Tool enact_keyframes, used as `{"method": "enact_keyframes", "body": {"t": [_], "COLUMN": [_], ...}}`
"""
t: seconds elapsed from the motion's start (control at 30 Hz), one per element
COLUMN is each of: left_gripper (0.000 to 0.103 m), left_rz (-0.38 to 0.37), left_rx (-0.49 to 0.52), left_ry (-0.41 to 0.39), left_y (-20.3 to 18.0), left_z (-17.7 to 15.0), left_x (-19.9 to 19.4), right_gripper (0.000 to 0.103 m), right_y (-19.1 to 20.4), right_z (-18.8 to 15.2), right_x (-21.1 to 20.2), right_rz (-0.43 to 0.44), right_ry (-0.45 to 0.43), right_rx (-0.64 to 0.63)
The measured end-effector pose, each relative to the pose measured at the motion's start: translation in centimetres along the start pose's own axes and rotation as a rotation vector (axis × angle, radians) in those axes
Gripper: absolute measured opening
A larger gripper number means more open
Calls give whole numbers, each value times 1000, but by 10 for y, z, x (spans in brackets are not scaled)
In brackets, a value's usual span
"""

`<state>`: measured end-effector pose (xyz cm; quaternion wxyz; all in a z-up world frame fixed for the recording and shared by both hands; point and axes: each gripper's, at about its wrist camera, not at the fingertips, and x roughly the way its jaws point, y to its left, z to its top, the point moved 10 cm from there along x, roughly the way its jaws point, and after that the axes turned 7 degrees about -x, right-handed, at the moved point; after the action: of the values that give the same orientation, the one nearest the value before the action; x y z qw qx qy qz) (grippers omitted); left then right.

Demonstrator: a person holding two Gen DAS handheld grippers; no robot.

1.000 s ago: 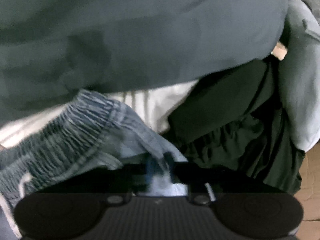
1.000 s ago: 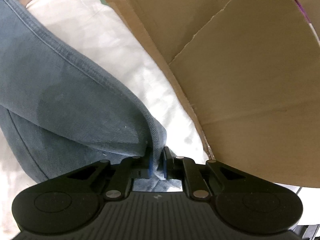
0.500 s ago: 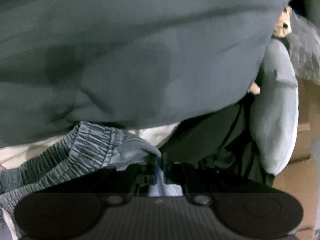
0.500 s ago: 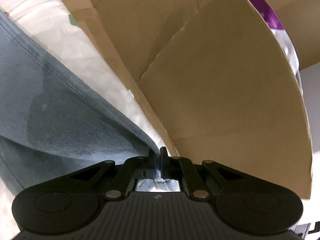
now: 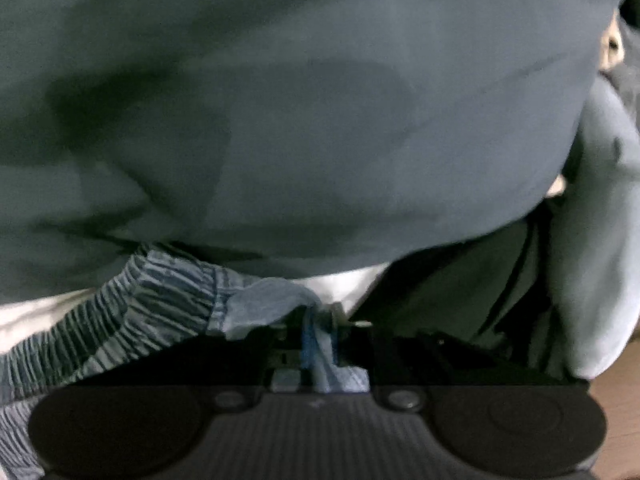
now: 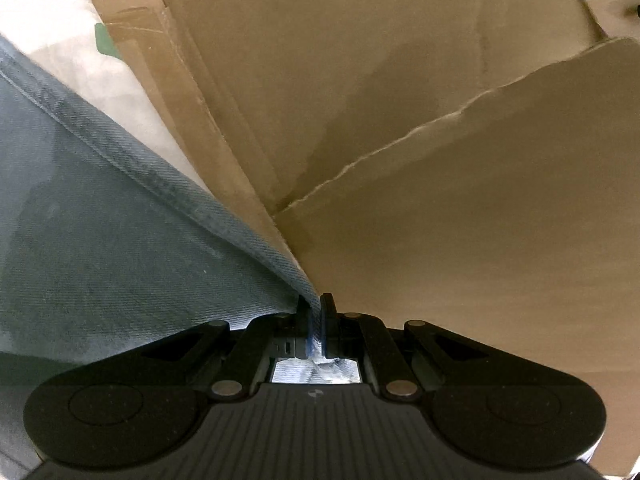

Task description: Fold clothes

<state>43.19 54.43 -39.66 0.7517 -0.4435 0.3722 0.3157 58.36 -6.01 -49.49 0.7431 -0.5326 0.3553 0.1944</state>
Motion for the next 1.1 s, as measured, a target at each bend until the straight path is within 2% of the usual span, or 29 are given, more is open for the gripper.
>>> {"method": "enact_keyframes", "body": {"t": [0.03,0.07,0.1,0.13,0.17,0.2,0.23,0.27,0.4,0.43,0.47,0.53,0.57,0.77,0.83,1.0,1.1], "left_gripper": [23,25,34,42,45,53,60,61,62,62,62,72,72,72,73,76,76], "left_rz": [-3,-3,-3,-5,-7,-9,-11,-15,-30,-37,-43,-65,-69,-53,-57,-111,-100], "left_rx": [4,16,29,36,47,58,70,84,131,147,165,210,241,382,409,494,479], "left_ry": [1,2,4,7,4,1,-3,-5,17,23,30,44,48,88,95,106,119], "left_y": [0,-1,-2,-3,-6,-9,-12,-15,-31,-36,-42,-51,-54,-43,-40,-51,-46], "left_z": [-1,-2,-4,-5,-7,-8,-10,-13,-33,-38,-42,-54,-61,-113,-130,-163,-174], "left_x": [-1,-4,-8,-14,-21,-28,-36,-43,-64,-68,-71,-79,-82,-96,-111,-93,-82], "right_gripper": [5,16,20,33,47,50,51,51,51,51,51,51,51,51,51,51,52], "right_y": [2,4,2,-1,-4,-8,-13,-18,-34,-35,-51,-68,-76,-37,-27,-14,-13], "right_z": [0,-2,-4,-6,-7,-8,-10,-13,-35,-44,-60,-90,-105,-138,-155,-166,-167], "right_x": [1,-2,-7,-13,-23,-33,-42,-51,-85,-92,-81,-86,-88,-39,-51,-50,-40], "right_rz": [12,30,21,13,22,31,35,39,67,74,73,97,110,171,196,274,313], "right_ry": [-11,-27,-45,-63,-97,-131,-150,-168,-225,-230,-230,-217,-211,-162,-145,-153,-141], "right_rx": [21,38,49,60,90,120,151,181,366,416,454,535,575,746,802,933,1012]}}
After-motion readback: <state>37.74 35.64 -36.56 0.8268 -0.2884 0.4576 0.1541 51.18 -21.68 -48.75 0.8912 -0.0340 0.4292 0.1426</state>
